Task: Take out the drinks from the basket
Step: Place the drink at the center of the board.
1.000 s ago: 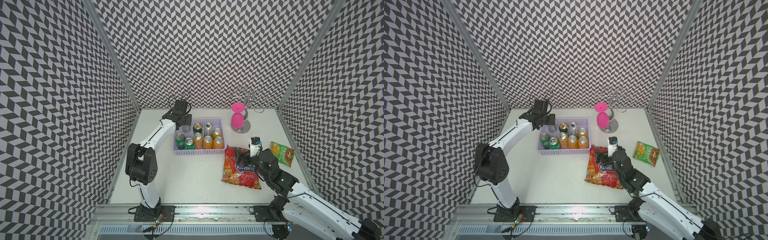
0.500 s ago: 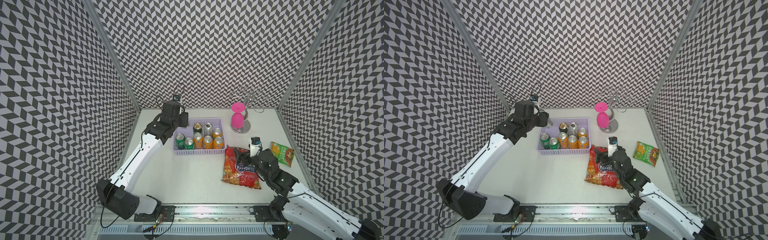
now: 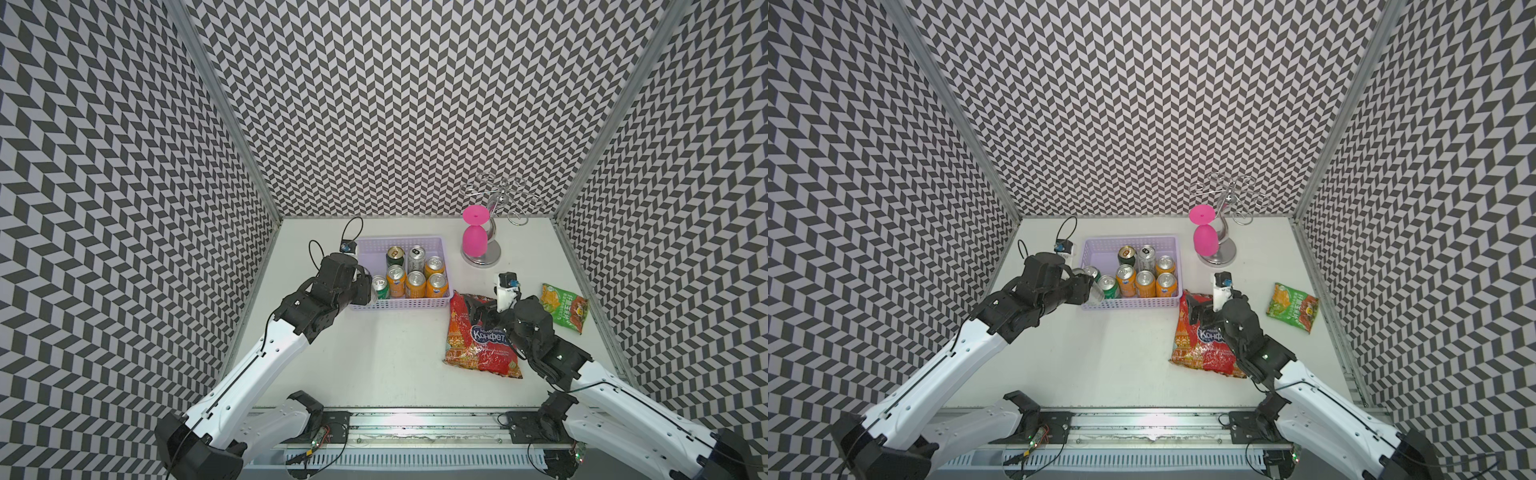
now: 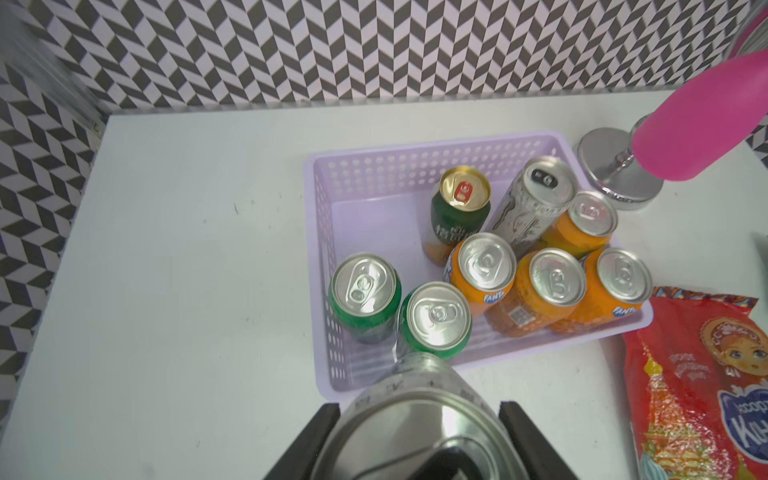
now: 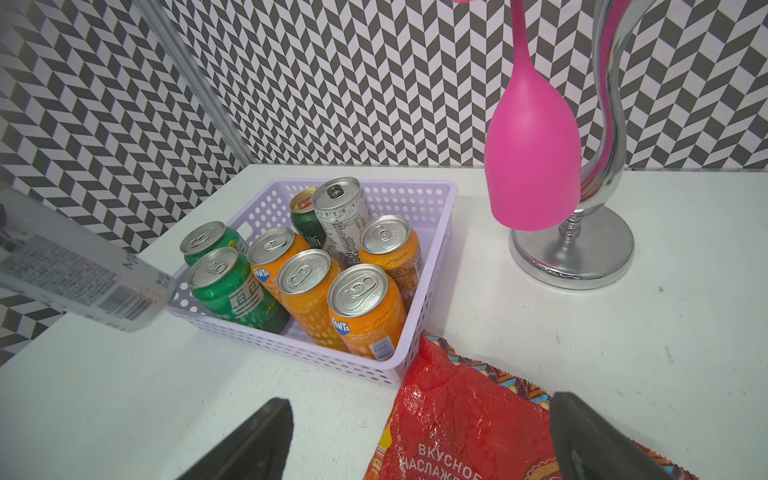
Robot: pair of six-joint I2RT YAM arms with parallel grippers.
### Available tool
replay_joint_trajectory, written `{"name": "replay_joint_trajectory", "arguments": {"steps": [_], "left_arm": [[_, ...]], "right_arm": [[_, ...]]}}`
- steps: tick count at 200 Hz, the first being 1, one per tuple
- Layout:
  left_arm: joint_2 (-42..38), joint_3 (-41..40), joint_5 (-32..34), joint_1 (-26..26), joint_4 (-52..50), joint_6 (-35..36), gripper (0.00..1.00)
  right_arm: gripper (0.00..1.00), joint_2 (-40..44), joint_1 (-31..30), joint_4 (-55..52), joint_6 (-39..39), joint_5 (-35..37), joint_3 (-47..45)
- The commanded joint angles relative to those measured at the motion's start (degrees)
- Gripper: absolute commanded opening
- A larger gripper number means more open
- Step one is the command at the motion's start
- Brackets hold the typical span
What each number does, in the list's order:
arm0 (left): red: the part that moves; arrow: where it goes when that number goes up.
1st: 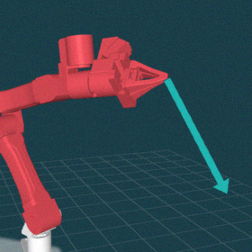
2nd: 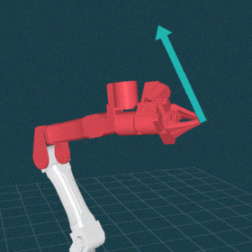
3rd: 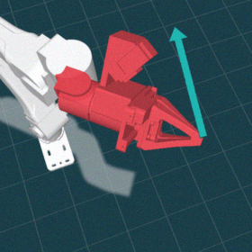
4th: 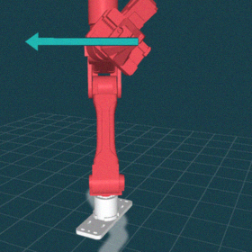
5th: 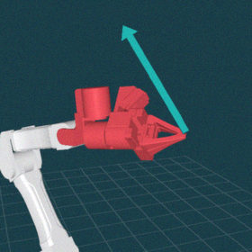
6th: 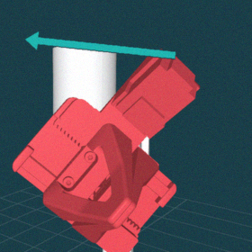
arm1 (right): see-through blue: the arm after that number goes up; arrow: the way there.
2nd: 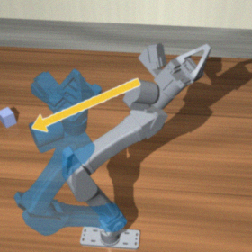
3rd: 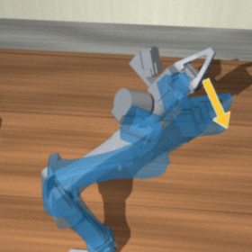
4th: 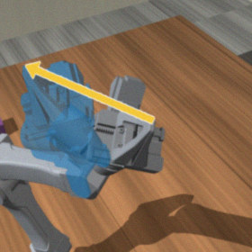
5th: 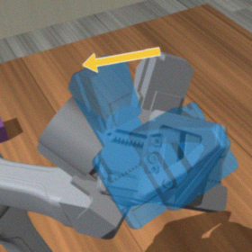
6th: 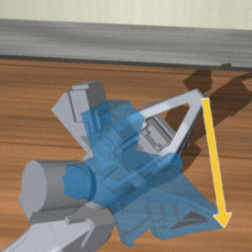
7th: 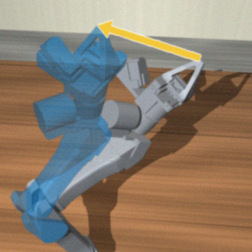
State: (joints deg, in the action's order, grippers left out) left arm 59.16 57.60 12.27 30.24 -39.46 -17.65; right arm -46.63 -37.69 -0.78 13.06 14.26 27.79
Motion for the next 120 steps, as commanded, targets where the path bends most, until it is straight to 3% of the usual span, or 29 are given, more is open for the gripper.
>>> {"name": "replay_joint_trajectory", "arguments": {"steps": [1,120], "left_arm": [[-4.08,-2.14,-0.50,0.10,2.91,-2.89,0.49],[-1.38,-13.02,5.87,0.00,10.73,-3.00,0.49]], "right_arm": [[1.00,-0.38,0.16,3.43,-0.28,-0.42,-0.46],[1.00,-0.92,0.16,3.36,0.02,-0.33,-0.28]]}}
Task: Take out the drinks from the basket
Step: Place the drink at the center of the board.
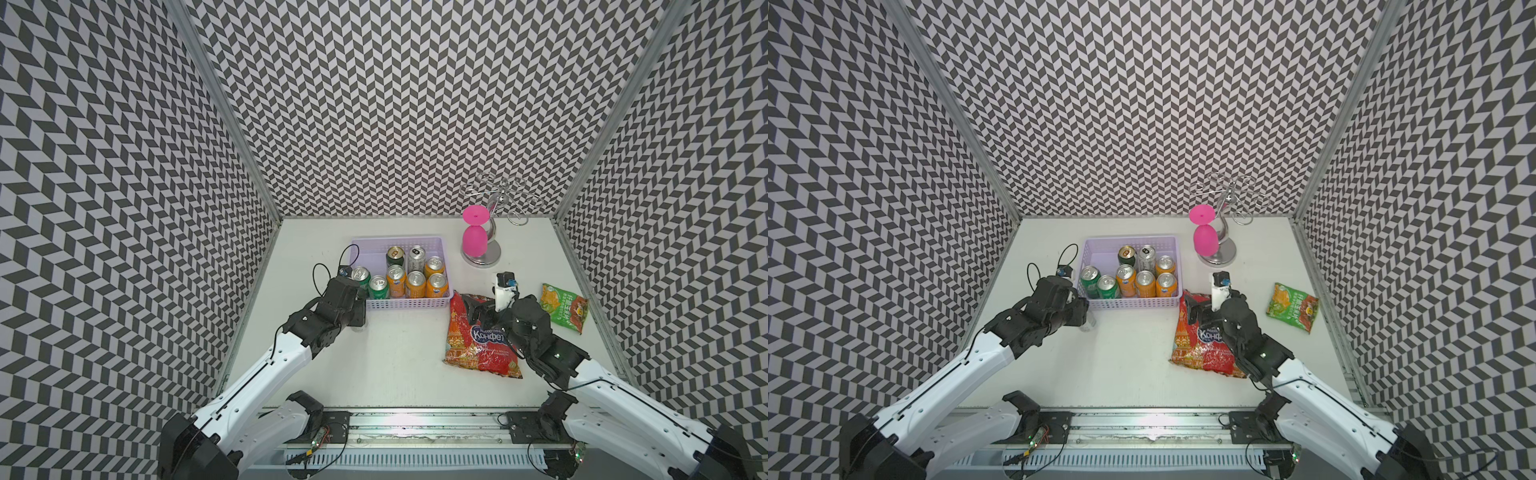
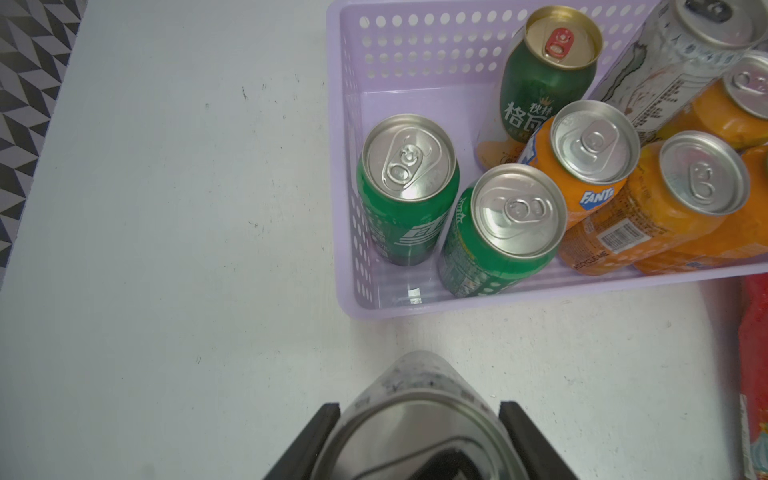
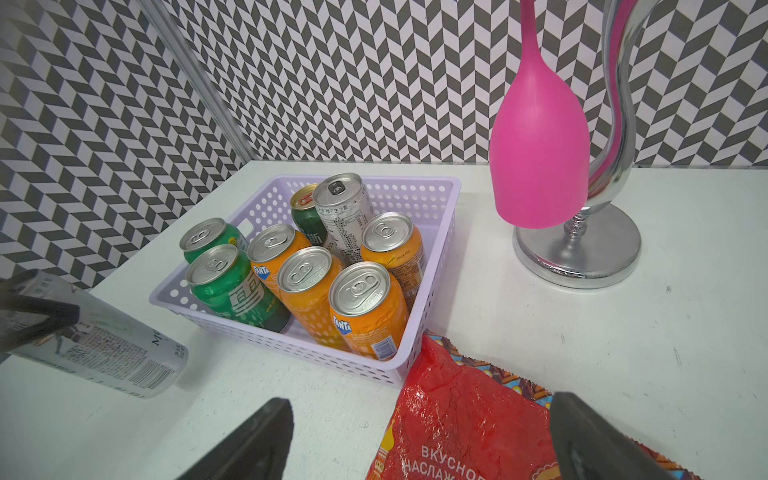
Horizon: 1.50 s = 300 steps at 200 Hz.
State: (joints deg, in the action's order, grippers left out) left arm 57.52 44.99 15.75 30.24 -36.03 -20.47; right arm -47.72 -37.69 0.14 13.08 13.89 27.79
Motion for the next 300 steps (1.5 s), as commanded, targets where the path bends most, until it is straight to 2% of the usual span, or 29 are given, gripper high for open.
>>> {"name": "replay_joint_trajectory", "arguments": {"steps": [1,62,166,228,241,300], "left_arm": [[0.33,-0.51,2.42,0.00,7.38,-0.19,0.49],[3.12,-1.55,2.36,0.00,9.20,-0.87,0.51],[6.14,-2.54,1.74,0.02,9.94,-1.59,0.61],[3.58,-1.94,1.13,-0.03,9.60,-1.17,0.78],[2.68,-1.62,1.28,-0.09,9.19,-1.01,0.86],[1.19,5.72,-2.07,-0.69,7.89,2.45,0.92]], "right_arm": [[1.00,0.17,0.16,2.42,0.01,0.02,-0.28],[1.00,-0.26,0.16,2.58,0.03,-0.02,-0.19],[1.00,1.31,0.16,1.06,-0.98,1.42,-0.28],[1.00,2.04,0.16,0.36,-0.97,1.61,-0.19],[1.00,2.26,0.16,0.45,-1.00,1.63,-0.28],[0.99,2.53,0.16,0.03,-0.84,1.36,0.47]]}}
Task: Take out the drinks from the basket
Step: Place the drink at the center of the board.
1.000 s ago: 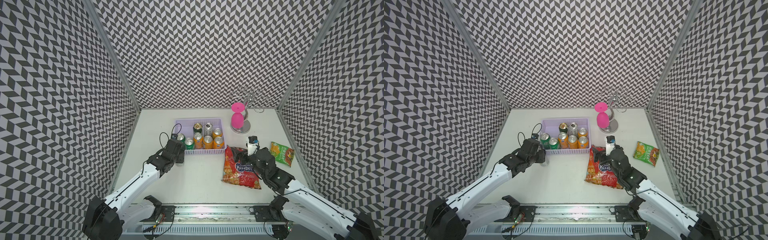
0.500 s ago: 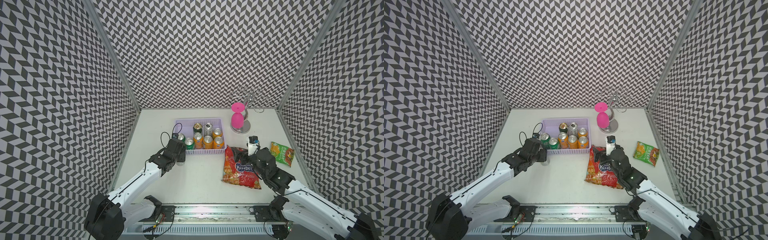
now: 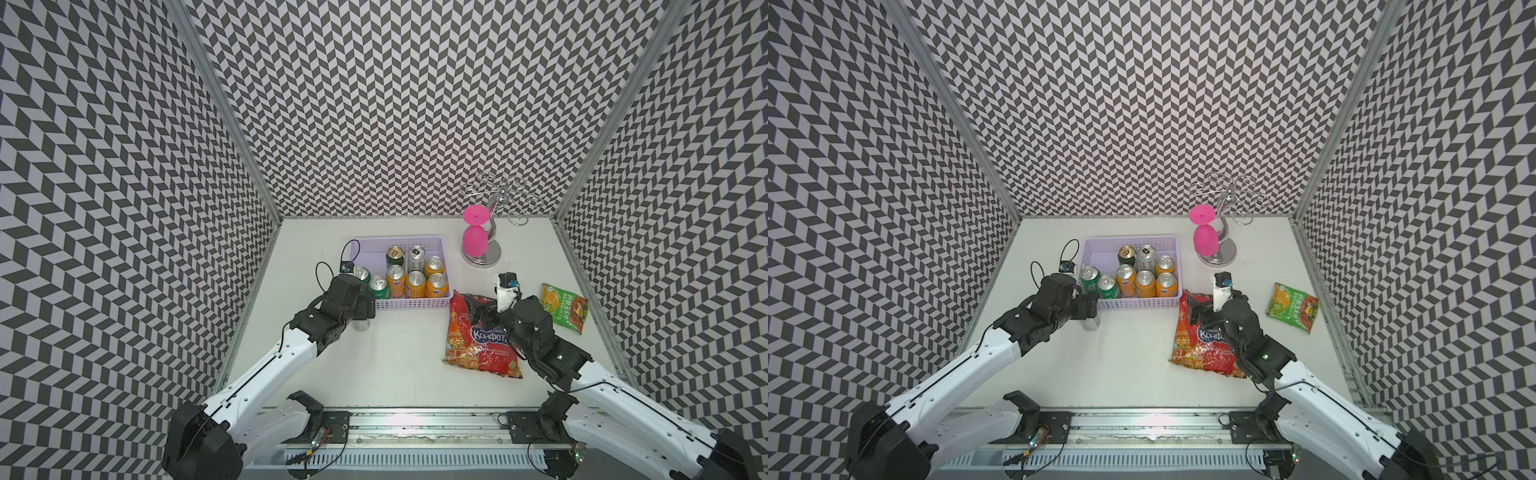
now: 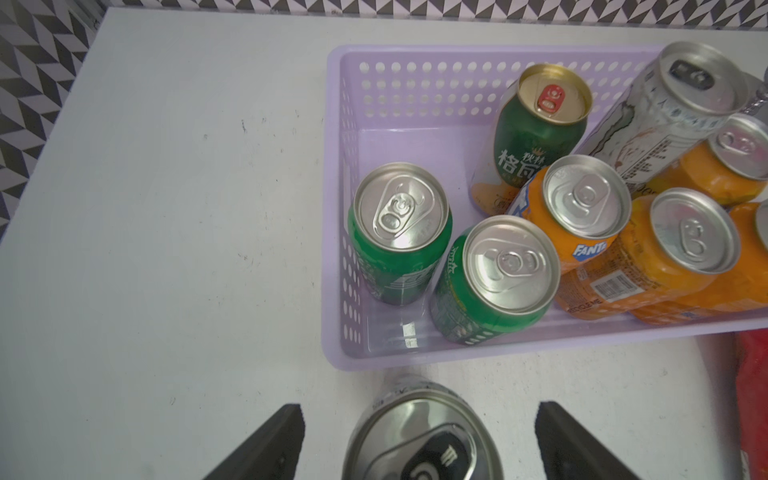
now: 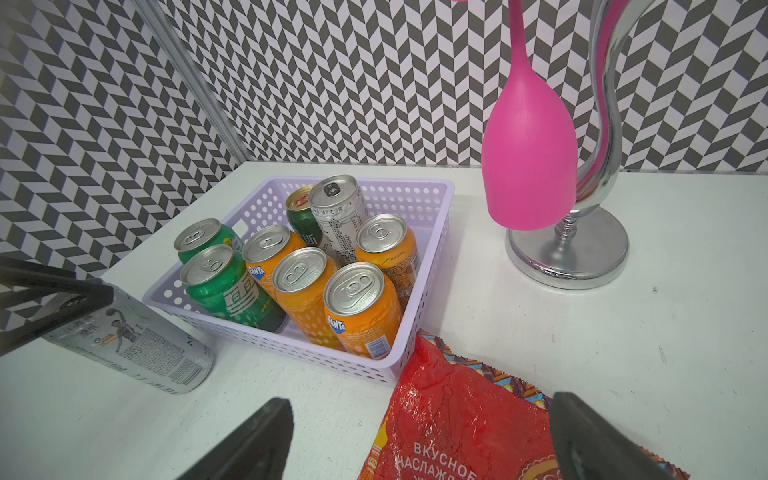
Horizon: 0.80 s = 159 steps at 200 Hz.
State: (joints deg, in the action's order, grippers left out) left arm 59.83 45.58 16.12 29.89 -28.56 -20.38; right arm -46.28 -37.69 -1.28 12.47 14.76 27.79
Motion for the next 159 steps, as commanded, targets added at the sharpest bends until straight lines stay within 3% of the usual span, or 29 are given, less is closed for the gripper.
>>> {"name": "replay_joint_trajectory", "arguments": {"steps": [1,52,159], "left_arm": [[-1.08,5.35,-2.51,-0.39,0.47,2.45,0.92],[4.67,15.71,-3.71,-0.41,1.75,5.56,0.92],[29.65,34.42,-8.58,3.34,6.50,8.16,0.90]], "right_arm": [[0.99,1.05,0.16,1.45,-0.24,0.46,0.49],[1.00,1.68,0.16,1.00,0.56,0.19,0.42],[1.00,2.67,0.16,0.10,1.04,0.50,0.33]]}}
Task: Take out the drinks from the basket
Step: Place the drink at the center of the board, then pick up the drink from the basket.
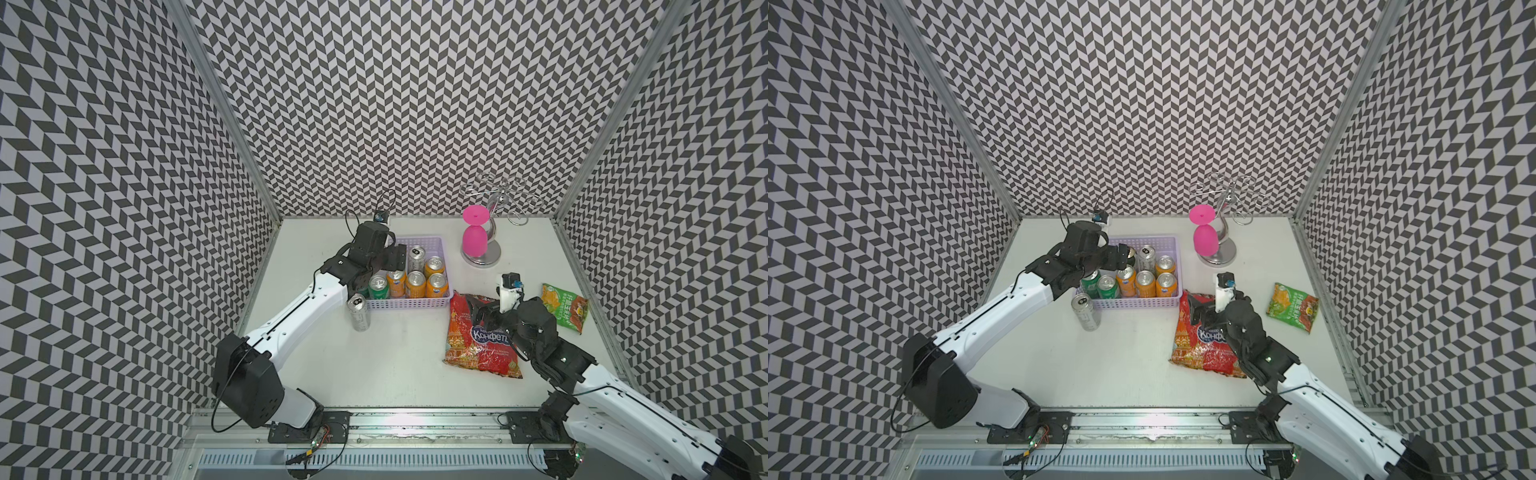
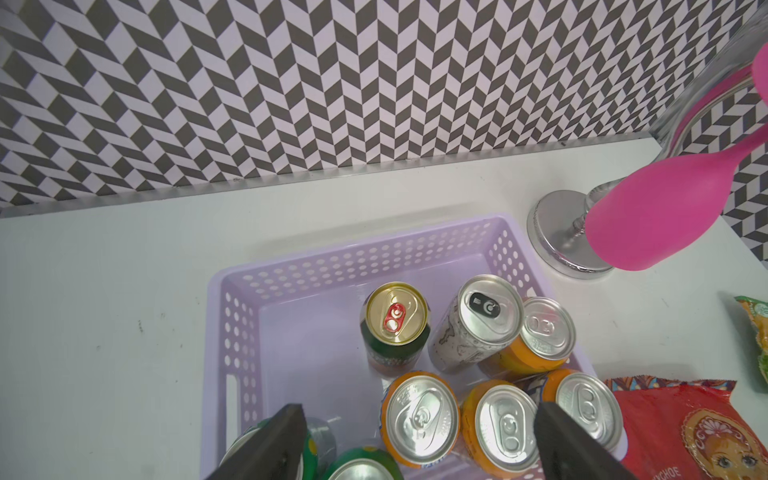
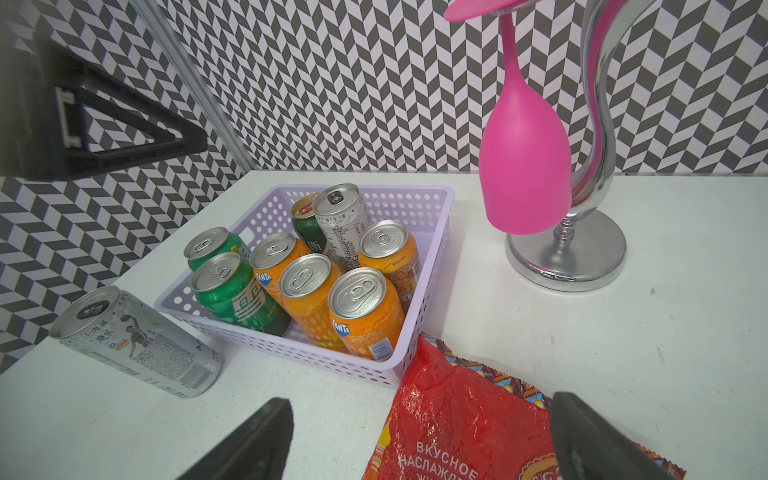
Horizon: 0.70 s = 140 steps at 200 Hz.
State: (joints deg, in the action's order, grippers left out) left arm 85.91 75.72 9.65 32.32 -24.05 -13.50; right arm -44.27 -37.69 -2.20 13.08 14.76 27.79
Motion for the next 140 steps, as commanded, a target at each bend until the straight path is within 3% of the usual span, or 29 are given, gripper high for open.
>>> {"name": "replay_joint_trajectory", "arguments": {"steps": [1,140], "left_arm": [[3.79,4.44,-2.19,0.95,1.95,1.32,0.90],[27.41,20.77,-3.94,3.18,-2.60,3.99,0.83]], "right_arm": [[1.00,0.67,0.16,1.03,0.44,0.47,0.33],[1.00,1.05,0.16,0.58,0.35,0.80,0.06]]}}
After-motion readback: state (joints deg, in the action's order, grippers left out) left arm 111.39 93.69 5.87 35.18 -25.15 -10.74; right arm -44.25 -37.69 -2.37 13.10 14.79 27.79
